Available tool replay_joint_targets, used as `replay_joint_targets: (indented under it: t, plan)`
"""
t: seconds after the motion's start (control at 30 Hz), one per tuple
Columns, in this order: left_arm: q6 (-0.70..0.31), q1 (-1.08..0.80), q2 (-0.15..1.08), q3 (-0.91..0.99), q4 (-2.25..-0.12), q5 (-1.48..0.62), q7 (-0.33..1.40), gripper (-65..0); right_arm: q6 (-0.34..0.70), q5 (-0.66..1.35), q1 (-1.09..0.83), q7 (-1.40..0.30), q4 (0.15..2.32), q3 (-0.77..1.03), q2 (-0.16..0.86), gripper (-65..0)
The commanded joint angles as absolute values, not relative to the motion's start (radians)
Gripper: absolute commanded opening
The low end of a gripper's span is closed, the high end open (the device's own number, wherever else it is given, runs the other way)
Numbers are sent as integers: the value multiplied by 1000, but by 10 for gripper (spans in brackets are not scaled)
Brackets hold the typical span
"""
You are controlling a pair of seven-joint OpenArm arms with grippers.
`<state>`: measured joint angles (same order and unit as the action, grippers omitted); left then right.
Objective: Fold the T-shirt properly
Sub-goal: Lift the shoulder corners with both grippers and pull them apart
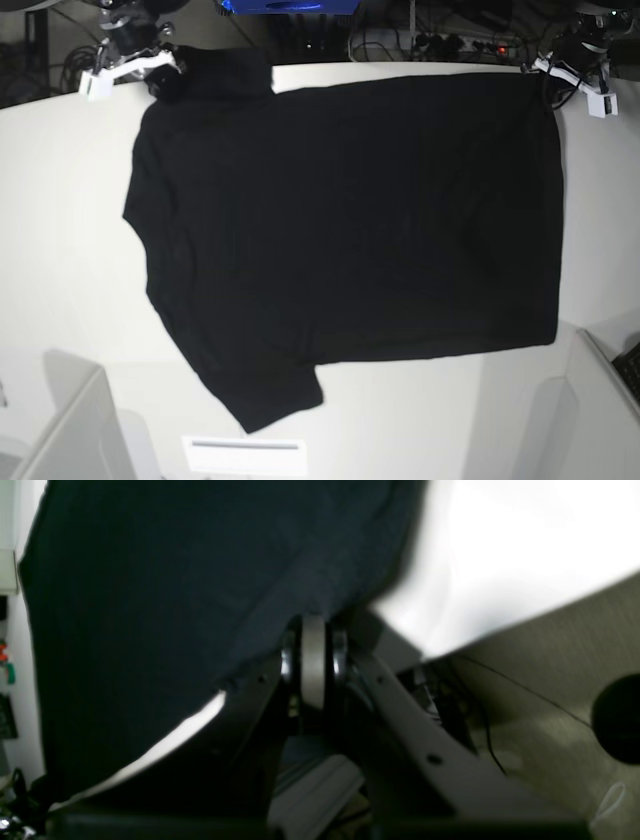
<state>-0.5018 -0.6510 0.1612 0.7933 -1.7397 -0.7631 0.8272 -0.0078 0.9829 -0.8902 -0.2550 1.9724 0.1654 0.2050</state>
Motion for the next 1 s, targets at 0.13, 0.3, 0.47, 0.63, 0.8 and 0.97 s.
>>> replay_joint_targets:
  t: [0.13, 0.3, 0.47, 0.63, 0.8, 0.97]
  plan:
    - [-510, -657, 173, 803, -1827, -780, 809, -650, -1, 986, -854, -242, 1994, 166, 217, -650]
    - [-509, -639, 142, 803, -1891, -782, 809, -650, -4, 986, -809, -243, 1992, 171, 217, -650]
    - [-506, -599, 114, 803, -1891, -782, 816, -650, -4, 986, -776, -243, 1991, 174, 219, -650]
    - [-504, -562, 114, 803, -1894, -782, 817, -650, -5, 986, -710, -332, 1989, 177, 219, -650]
    - [-504, -542, 113, 805, -1894, -782, 817, -650, -5, 986, -639, -418, 1989, 217, 203, -650]
    - [-483, -513, 101, 805, -1894, -782, 817, -650, -5, 986, -565, -522, 1989, 278, 186, -650]
